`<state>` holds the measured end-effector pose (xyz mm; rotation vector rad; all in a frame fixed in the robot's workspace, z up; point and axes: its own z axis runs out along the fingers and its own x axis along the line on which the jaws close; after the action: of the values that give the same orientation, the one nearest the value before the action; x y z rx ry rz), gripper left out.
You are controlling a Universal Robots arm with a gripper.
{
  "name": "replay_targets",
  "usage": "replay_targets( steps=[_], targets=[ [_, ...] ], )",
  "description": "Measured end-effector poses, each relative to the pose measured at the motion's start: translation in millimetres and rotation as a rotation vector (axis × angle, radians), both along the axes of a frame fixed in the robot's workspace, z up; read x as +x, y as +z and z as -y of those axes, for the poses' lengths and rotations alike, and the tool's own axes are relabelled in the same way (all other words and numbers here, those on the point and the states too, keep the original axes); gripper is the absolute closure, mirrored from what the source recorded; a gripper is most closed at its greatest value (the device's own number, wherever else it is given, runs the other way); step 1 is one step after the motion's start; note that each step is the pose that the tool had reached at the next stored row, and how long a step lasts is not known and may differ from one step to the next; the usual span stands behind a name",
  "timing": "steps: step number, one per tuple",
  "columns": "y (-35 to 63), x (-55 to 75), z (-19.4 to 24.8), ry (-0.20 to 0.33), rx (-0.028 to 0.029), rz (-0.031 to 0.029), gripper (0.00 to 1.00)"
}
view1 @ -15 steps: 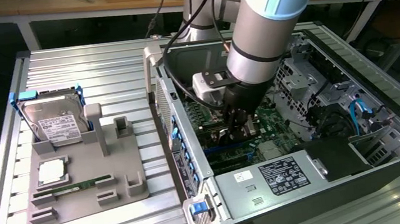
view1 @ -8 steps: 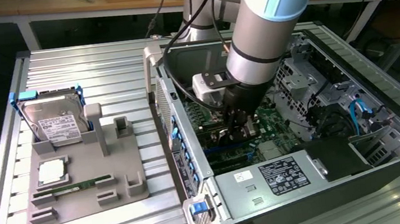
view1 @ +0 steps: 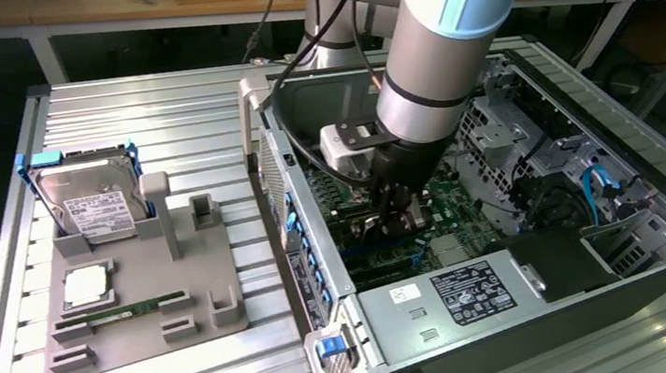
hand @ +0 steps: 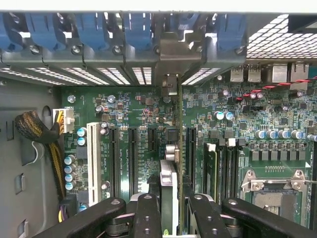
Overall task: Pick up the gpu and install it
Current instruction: 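Insert the gpu into the slot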
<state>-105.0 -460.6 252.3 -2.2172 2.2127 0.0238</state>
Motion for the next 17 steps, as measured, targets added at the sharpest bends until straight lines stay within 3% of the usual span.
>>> replay_targets(
  steps=[17],
  targets=[
    [-1.9,0.0,0.0,0.0,0.0009,0.0,0.73]
  ],
)
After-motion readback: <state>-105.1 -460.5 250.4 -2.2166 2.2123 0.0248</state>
